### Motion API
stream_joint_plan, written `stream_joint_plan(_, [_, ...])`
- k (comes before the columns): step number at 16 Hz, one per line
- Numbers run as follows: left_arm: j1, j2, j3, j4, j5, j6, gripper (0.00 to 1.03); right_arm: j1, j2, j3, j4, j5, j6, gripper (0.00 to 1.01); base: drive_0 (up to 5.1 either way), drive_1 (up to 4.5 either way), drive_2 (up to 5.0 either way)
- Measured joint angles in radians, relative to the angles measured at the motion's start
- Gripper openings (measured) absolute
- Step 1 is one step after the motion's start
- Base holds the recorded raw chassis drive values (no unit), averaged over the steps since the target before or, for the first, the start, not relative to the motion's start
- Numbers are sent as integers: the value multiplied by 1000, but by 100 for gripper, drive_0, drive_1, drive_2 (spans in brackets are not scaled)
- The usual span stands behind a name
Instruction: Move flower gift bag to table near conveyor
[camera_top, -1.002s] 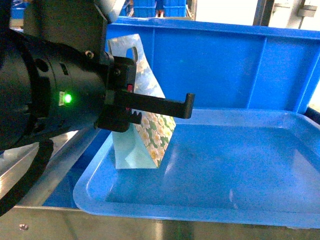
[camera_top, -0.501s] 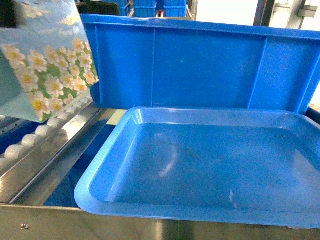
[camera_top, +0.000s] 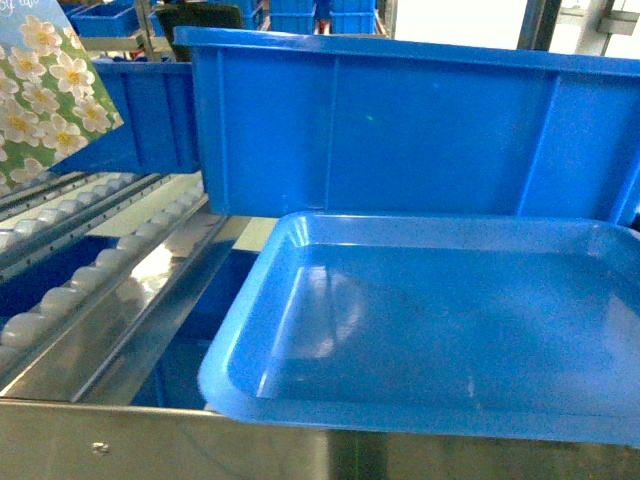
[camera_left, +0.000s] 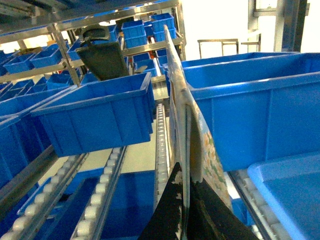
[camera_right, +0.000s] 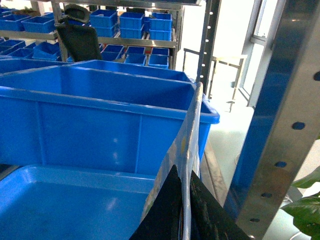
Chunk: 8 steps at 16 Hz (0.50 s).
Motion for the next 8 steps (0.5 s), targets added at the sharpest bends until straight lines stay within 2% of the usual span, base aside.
stream_joint_plan(8, [2,-3,0,3,-5,11,2,0,0,0,0,0,-2,3,0,0,0])
